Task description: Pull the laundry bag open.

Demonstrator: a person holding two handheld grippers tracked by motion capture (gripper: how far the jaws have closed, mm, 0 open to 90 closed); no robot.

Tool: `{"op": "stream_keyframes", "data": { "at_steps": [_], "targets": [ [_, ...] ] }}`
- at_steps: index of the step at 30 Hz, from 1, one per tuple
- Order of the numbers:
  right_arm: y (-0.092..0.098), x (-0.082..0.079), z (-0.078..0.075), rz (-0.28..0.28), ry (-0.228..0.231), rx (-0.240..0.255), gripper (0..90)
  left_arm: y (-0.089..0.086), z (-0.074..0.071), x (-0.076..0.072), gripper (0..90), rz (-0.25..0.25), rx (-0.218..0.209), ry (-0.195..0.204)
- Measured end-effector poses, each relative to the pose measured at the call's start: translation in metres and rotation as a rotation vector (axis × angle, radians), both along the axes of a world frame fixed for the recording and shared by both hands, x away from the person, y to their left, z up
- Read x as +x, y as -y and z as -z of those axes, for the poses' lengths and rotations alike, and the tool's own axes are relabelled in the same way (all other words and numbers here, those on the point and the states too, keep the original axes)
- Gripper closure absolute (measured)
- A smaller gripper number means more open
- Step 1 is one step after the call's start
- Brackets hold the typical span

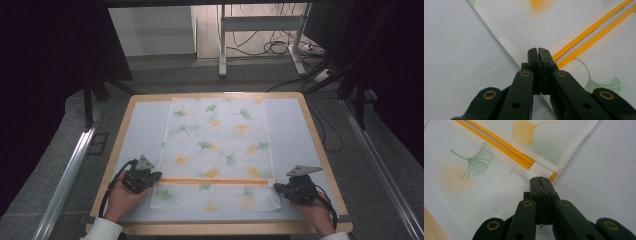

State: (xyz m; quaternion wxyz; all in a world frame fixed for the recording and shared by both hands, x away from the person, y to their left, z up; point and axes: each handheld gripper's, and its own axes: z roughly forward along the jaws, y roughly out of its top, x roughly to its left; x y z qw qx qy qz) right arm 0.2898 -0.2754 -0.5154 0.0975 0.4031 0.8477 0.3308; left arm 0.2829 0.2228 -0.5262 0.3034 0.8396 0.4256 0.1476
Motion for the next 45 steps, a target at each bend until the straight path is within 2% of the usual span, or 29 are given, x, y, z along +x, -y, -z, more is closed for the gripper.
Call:
{"op": "stream_keyframes", "data": {
  "at_steps": [4, 9, 13, 15, 18, 19, 21, 24, 27, 31, 35, 39, 45],
  "targets": [
    [0.000, 0.000, 0.000, -0.003, 0.003, -0.002, 89.2, 0.000, -0.001, 0.000, 88.4, 0.001, -0.016, 0.001],
    [-0.001, -0.003, -0.002, -0.013, 0.022, -0.020, 89.2, 0.000, -0.004, -0.005, 78.7, -0.008, -0.049, 0.026],
    [-0.002, -0.008, -0.008, -0.028, 0.077, 0.017, 88.1, 0.004, -0.010, -0.010, 71.5, 0.007, -0.082, 0.067],
    [-0.002, -0.009, -0.010, -0.036, 0.101, 0.023, 84.8, 0.006, -0.012, -0.011, 66.4, 0.016, -0.087, 0.076],
    [-0.004, -0.009, -0.010, -0.051, 0.113, 0.029, 82.0, 0.009, -0.012, -0.012, 58.7, 0.031, -0.085, 0.082],
    [-0.005, -0.010, -0.010, -0.060, 0.115, 0.033, 79.3, 0.010, -0.012, -0.012, 55.5, 0.028, -0.082, 0.084],
    [-0.008, -0.010, -0.010, -0.078, 0.140, 0.041, 66.6, 0.009, -0.013, -0.013, 50.2, 0.006, -0.076, 0.106],
    [-0.010, -0.009, -0.012, -0.058, 0.162, 0.047, 48.5, 0.003, -0.016, -0.014, 45.5, -0.035, -0.099, 0.140],
    [-0.006, -0.006, -0.014, -0.033, 0.188, 0.050, 41.2, -0.005, -0.017, -0.015, 42.8, -0.081, -0.130, 0.143],
    [0.004, 0.001, -0.014, 0.014, 0.198, 0.039, 38.3, -0.017, -0.015, -0.015, 39.6, -0.140, -0.164, 0.120],
    [0.020, 0.012, -0.013, 0.072, 0.195, 0.044, 37.0, -0.025, -0.011, -0.017, 37.9, -0.157, -0.152, 0.118],
    [0.033, 0.020, -0.012, 0.125, 0.198, 0.055, 36.8, -0.031, -0.006, -0.018, 36.3, -0.172, -0.119, 0.130],
    [0.038, 0.027, -0.009, 0.139, 0.198, 0.038, 36.8, -0.039, -0.001, -0.020, 36.2, -0.188, -0.106, 0.120]
  ]
}}
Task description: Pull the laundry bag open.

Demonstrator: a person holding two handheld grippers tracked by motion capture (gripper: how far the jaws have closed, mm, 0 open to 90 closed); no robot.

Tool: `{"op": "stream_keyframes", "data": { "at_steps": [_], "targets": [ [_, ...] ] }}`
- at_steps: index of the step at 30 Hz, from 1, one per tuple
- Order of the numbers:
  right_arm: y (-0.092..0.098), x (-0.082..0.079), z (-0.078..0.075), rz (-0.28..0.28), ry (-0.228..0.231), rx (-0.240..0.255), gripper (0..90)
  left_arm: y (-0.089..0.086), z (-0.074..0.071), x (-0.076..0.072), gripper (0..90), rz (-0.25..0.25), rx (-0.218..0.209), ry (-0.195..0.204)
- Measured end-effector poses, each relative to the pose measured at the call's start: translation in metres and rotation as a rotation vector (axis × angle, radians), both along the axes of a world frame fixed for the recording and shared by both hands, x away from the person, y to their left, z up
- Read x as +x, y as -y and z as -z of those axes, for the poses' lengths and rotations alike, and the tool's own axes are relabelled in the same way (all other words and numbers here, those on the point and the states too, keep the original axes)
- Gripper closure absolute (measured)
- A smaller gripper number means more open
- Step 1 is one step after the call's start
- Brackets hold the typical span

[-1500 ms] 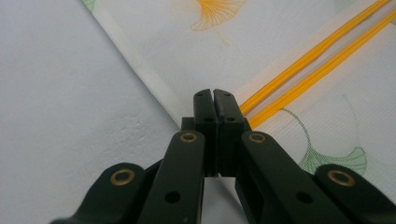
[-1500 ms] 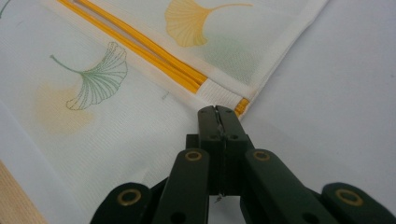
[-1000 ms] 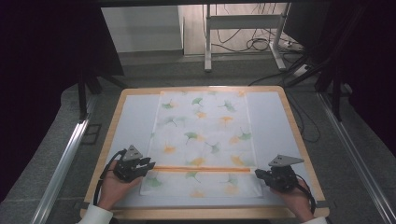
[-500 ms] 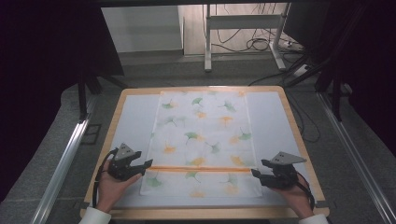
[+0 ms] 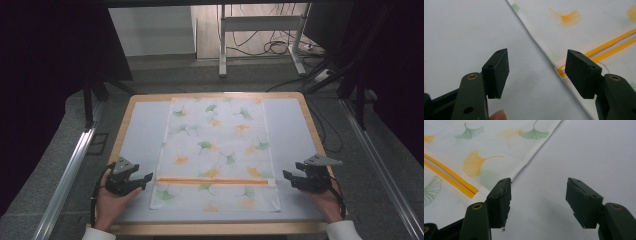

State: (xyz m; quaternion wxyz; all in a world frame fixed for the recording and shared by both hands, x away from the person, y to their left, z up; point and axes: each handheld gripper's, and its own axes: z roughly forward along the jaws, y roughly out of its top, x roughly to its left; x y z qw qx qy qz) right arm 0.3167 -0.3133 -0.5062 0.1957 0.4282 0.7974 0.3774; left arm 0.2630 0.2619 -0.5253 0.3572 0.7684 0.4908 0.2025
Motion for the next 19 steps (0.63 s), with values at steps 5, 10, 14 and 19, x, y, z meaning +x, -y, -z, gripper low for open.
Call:
{"op": "stream_keyframes", "data": {
  "at_steps": [5, 10, 14, 19],
  "targets": [
    [-0.0045, 0.0017, 0.0003, -0.014, 0.001, -0.013, 36.9, 0.0003, 0.0013, -0.0011, 35.7, 0.003, 0.005, -0.004],
    [-0.0051, 0.0009, 0.0000, -0.016, 0.001, -0.011, 36.8, 0.0010, 0.0016, -0.0008, 35.3, 0.005, 0.008, -0.006],
    [-0.0043, 0.0011, 0.0006, -0.014, -0.002, -0.011, 36.7, 0.0014, 0.0019, -0.0008, 34.8, 0.009, 0.010, -0.007],
    [-0.0050, 0.0009, 0.0009, -0.021, -0.003, -0.011, 36.7, 0.0015, 0.0024, 0.0001, 34.5, 0.012, 0.012, -0.011]
  ]
}}
